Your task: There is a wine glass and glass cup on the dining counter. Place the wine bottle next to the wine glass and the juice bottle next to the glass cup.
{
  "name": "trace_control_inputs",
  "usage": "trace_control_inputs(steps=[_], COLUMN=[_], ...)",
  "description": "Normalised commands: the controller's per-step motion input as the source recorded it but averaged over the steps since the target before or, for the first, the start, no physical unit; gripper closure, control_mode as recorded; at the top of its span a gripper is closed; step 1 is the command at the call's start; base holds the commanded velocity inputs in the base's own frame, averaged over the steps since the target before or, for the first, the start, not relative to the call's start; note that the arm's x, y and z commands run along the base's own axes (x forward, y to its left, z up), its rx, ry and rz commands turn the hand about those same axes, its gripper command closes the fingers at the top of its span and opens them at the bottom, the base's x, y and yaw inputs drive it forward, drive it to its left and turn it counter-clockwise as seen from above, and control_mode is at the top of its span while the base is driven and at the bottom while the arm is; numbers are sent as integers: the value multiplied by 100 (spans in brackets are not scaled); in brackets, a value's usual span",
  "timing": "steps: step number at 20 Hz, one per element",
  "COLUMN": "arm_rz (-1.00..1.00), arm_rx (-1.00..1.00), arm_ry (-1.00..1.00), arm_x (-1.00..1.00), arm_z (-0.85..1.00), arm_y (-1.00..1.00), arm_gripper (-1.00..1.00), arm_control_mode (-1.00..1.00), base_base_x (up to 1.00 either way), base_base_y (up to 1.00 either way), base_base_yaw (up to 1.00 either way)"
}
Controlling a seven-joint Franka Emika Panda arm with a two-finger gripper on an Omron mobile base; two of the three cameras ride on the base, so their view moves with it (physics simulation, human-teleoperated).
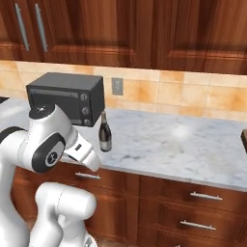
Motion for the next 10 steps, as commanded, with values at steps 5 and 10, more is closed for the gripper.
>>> trace_control_inputs(steps=[5,10], arm_rz=[0,0], arm_rx=[0,0], arm_ry=[0,0], arm_x=[0,0], arm_z=[0,0], arm_y=[0,0], arm_gripper=[-100,-100], arm_control_mode=[100,100], base_base_x=[51,47], base_base_y=[2,4], base_base_yaw=[8,14])
